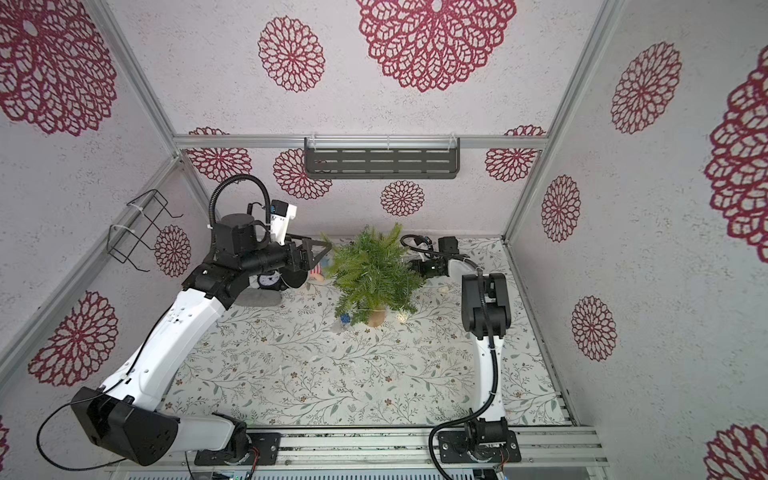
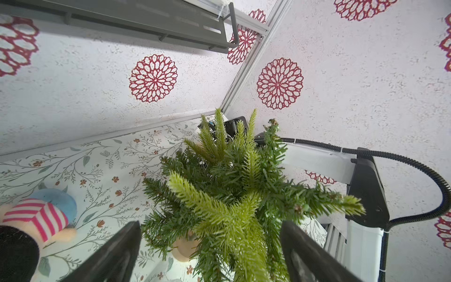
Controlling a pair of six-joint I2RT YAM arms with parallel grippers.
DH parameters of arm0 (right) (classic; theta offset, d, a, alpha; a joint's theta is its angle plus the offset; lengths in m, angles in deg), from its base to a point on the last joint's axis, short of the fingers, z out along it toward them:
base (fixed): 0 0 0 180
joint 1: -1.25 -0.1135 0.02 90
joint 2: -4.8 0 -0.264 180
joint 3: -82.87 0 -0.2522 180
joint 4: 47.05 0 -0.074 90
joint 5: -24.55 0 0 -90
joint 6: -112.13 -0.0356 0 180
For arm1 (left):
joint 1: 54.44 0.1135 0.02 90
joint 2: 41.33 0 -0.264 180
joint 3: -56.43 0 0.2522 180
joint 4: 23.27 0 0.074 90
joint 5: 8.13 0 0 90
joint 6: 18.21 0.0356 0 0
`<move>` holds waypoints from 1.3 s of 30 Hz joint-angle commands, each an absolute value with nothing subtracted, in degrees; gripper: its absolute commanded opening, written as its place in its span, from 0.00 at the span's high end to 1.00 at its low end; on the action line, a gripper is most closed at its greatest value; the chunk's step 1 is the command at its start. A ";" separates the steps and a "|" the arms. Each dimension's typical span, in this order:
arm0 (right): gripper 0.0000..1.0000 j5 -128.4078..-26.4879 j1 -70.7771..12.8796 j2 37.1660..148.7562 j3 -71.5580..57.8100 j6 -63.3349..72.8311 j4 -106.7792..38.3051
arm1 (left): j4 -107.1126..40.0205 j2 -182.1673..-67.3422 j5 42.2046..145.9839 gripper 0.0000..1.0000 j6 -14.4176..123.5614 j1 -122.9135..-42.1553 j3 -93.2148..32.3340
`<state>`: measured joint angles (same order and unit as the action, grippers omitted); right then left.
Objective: Remove string lights from the small christmas tree
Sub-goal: Remove the light string from the Christmas tree.
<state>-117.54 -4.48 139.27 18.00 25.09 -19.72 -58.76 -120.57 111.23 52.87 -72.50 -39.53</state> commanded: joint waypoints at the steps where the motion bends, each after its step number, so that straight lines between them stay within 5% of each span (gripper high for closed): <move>1: 0.68 -116.72 -4.19 139.29 20.26 23.70 -20.37 | -58.73 -120.61 110.83 0.06 52.63 -72.88 -40.77; 8: 0.71 -114.73 -1.39 134.82 16.66 23.83 -20.80 | -60.07 -120.17 110.61 0.07 53.11 -72.94 -41.09; 22: 0.35 -114.07 1.15 124.61 4.44 41.81 -20.56 | -60.14 -119.87 110.44 0.06 53.25 -72.95 -40.48; 39: 0.30 -114.63 -4.81 133.65 16.51 41.53 -11.11 | -59.44 -119.46 110.52 0.06 52.55 -73.07 -40.55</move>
<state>-112.26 -4.46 131.56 12.38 41.09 -13.49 -59.42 -120.55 110.66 52.85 -72.57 -39.68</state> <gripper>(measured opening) 0.704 0.942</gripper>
